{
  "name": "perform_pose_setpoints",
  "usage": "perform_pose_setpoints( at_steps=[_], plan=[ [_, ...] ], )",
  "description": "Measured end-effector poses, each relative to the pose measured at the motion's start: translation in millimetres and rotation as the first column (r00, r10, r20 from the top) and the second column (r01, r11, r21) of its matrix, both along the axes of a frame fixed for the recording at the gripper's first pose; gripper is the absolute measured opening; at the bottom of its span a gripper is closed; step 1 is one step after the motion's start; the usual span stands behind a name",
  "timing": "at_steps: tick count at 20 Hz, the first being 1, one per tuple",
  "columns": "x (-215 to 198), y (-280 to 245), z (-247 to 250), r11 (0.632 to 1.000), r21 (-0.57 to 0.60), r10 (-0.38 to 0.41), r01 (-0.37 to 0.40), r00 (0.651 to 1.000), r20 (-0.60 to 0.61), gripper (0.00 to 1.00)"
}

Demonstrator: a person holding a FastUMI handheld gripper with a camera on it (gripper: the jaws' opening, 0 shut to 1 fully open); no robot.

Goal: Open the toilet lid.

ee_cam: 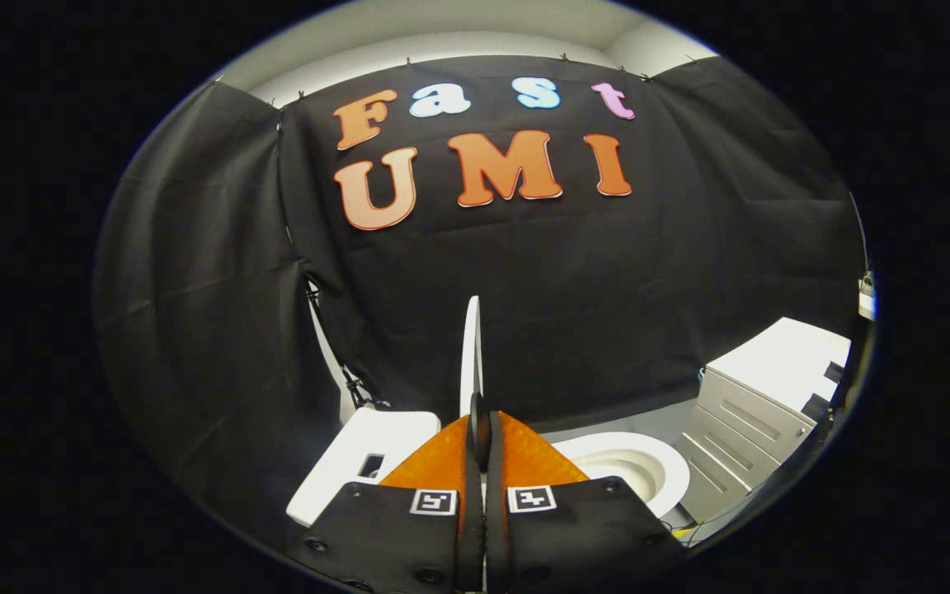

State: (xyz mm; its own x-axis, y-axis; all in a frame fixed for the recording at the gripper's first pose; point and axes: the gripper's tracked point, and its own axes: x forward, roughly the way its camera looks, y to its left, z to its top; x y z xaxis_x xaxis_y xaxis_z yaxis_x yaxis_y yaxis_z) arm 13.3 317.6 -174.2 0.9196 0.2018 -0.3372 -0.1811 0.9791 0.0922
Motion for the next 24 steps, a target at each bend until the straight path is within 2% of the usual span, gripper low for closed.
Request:
perform_pose_setpoints(
  at_steps=[6, 13, 20, 24],
  plan=[
    [-17, 56, -1, 0.994, -0.053, 0.099, -0.098, 0.995, 0.01, 0.09],
    [-34, 103, -11, 0.981, -0.076, 0.178, -0.177, 0.984, 0.0, 0.09],
    [-45, 132, -21, 0.967, -0.111, 0.231, -0.23, 0.973, -0.01, 0.09],
    [-48, 136, -24, 0.963, -0.145, 0.23, -0.227, 0.973, 0.004, 0.09]
  ],
)
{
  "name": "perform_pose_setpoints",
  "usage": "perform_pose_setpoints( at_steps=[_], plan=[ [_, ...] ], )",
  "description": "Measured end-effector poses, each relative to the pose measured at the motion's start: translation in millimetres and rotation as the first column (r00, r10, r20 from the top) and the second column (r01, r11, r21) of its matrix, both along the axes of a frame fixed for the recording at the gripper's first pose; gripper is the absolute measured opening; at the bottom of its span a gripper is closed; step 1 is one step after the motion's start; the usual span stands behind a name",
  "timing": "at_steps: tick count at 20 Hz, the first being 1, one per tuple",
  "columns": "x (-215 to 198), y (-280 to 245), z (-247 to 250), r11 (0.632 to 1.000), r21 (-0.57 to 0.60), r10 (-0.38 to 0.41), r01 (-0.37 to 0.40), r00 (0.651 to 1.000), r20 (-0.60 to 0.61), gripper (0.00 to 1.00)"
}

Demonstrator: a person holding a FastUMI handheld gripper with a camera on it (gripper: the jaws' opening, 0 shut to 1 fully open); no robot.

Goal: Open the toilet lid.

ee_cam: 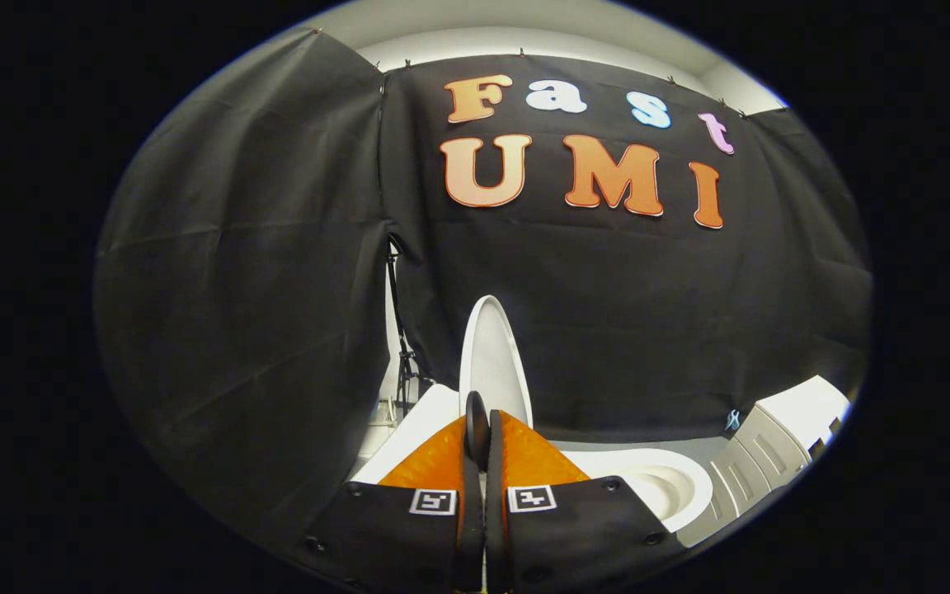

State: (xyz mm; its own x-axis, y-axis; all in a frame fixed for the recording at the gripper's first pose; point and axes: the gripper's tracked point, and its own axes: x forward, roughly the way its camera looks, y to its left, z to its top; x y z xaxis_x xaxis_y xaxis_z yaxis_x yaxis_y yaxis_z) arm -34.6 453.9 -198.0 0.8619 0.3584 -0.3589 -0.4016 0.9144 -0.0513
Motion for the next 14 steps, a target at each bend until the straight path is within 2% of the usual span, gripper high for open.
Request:
perform_pose_setpoints(
  at_steps=[3, 5, 6, 7, 9, 11, 14],
  plan=[
    [-1, 1, -1, 1.0, -0.022, 0.003, -0.003, 1.0, 0.013, 0.09],
    [-4, 7, -3, 0.999, -0.012, 0.043, -0.043, 0.999, -0.002, 0.1],
    [-7, 8, -3, 0.998, -0.006, 0.057, -0.057, 0.998, -0.006, 0.25],
    [-9, 9, -1, 0.998, 0.003, 0.066, -0.066, 0.998, -0.01, 0.25],
    [-10, 11, 19, 0.997, 0.034, 0.071, -0.072, 0.997, 0.023, 0.4],
    [-13, 15, 40, 0.995, 0.037, 0.093, -0.096, 0.993, 0.069, 0.66],
    [-14, 3, 53, 0.996, 0.029, 0.08, -0.083, 0.992, 0.101, 0.91]
  ],
)
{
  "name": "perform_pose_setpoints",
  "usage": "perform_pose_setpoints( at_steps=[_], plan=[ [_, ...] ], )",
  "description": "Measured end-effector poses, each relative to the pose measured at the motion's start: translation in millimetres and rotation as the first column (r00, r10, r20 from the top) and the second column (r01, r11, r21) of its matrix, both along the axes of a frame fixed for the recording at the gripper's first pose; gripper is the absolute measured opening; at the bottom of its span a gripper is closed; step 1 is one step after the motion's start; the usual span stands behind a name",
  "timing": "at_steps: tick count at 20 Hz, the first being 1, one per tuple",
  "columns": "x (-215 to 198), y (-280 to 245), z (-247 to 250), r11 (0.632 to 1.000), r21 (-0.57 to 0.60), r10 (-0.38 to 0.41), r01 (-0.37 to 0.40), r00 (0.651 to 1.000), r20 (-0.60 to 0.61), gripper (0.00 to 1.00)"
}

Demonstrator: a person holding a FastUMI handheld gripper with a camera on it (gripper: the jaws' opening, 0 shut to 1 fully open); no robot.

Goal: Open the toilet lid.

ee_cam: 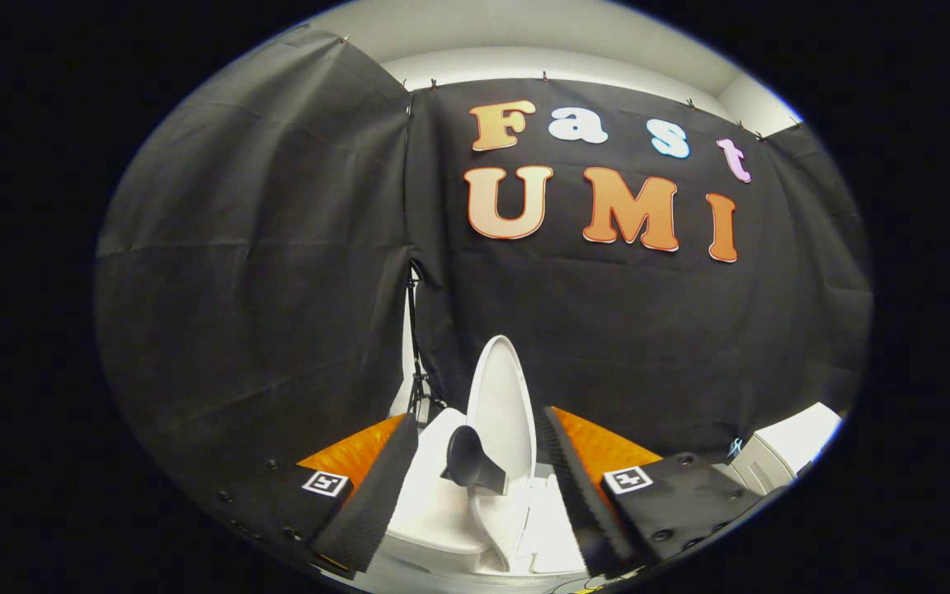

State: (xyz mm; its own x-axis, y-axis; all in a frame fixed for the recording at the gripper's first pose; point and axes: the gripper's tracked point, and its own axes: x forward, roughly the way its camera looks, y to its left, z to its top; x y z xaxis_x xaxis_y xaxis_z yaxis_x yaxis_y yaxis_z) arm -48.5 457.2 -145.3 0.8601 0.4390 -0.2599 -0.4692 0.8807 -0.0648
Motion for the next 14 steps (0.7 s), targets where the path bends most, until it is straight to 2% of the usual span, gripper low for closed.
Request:
perform_pose_setpoints(
  at_steps=[1, 8, 14],
  plan=[
    [-2, -5, 5, 1.0, 0.012, -0.007, 0.007, 1.0, -0.002, 0.99],
    [16, -67, 42, 0.993, 0.063, -0.102, 0.1, 0.995, 0.02, 0.98],
    [37, -143, 68, 0.972, 0.093, -0.223, 0.218, 0.974, 0.046, 0.98]
  ],
)
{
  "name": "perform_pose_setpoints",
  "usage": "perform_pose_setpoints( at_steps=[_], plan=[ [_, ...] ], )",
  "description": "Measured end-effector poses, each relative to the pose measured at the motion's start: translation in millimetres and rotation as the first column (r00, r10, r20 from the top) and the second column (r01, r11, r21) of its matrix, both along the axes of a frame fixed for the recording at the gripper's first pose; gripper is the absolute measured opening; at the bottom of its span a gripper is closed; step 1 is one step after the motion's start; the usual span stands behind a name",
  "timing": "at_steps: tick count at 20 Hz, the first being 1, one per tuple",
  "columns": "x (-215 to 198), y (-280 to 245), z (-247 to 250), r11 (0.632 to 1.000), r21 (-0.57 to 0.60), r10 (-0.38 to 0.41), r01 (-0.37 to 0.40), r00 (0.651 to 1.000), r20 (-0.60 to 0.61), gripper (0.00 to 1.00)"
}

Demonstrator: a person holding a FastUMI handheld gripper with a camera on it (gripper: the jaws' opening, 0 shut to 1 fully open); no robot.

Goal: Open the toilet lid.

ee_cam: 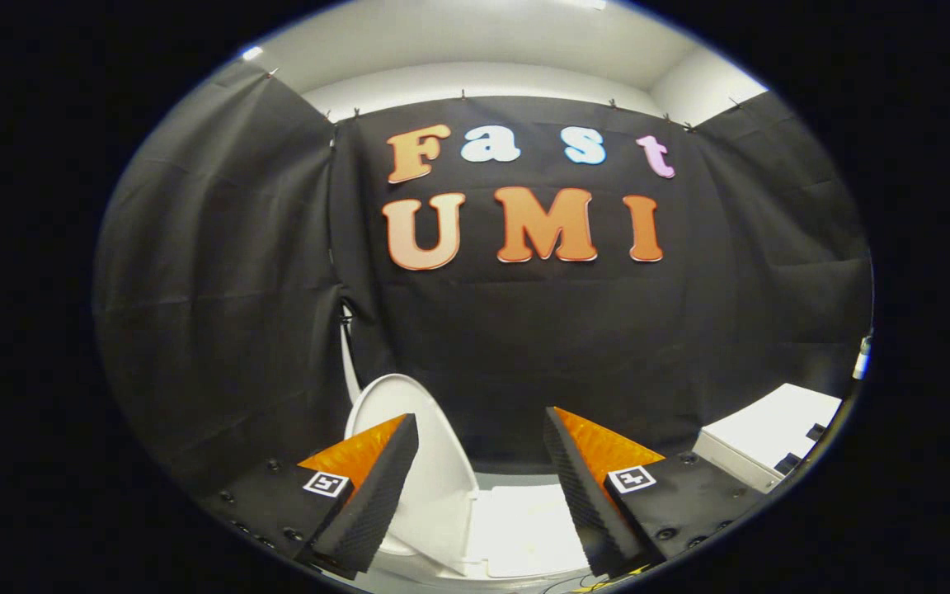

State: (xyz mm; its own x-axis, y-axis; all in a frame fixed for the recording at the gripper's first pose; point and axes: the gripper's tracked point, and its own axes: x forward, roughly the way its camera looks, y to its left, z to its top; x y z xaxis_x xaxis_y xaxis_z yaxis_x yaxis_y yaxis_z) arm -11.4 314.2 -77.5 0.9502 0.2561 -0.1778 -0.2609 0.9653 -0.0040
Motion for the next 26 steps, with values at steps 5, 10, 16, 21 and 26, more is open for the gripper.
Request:
perform_pose_setpoints(
  at_steps=[5, 10, 16, 21, 26],
  plan=[
    [7, -53, 9, 0.997, 0.03, -0.067, 0.067, 0.998, -0.011, 0.99],
    [9, -101, 12, 0.993, 0.035, -0.114, 0.115, 0.993, -0.02, 0.99],
    [7, -153, 15, 0.989, 0.02, -0.145, 0.145, 0.989, -0.019, 0.98],
    [15, -186, 16, 0.984, 0.022, -0.177, 0.177, 0.984, -0.01, 0.98],
    [24, -202, 19, 0.982, 0.026, -0.189, 0.189, 0.982, -0.012, 0.98]
  ],
)
